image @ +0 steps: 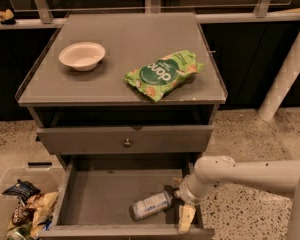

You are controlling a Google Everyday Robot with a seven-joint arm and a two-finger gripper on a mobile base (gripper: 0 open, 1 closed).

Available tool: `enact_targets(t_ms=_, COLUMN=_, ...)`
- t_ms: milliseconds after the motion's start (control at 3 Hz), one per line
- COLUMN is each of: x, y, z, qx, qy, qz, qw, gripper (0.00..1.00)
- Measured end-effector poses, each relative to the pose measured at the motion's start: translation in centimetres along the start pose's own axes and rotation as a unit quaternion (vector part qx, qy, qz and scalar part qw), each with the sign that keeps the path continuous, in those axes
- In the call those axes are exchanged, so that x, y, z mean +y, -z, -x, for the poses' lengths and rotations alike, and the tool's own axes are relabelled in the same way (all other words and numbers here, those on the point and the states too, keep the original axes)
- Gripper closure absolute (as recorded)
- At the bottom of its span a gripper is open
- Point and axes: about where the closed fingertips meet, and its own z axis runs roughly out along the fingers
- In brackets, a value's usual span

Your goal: Pick blue plastic bottle from middle drawer and place on counter

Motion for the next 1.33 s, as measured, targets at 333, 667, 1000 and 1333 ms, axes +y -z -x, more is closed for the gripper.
enact_targets(t_ms=333, x=-0.4, y=1.0, z=3.2, qx=0.013, qy=0.014, qz=0.016, qw=0.9997, gripper=0.0)
enact_targets(t_ms=667, x=-2.0, y=1.2, z=5.9, qx=0.031, qy=0.022, qz=0.045, qw=0.9983, gripper=0.0)
enact_targets(t_ms=1000, x=-2.4, y=1.2, z=6.5, qx=0.033, qy=0.028, qz=0.049, qw=0.9978, gripper=0.0)
enact_targets(t_ms=1333, x=-2.4, y=1.0, z=6.0, qx=0.011, qy=0.038, qz=0.038, qw=0.9985, gripper=0.0)
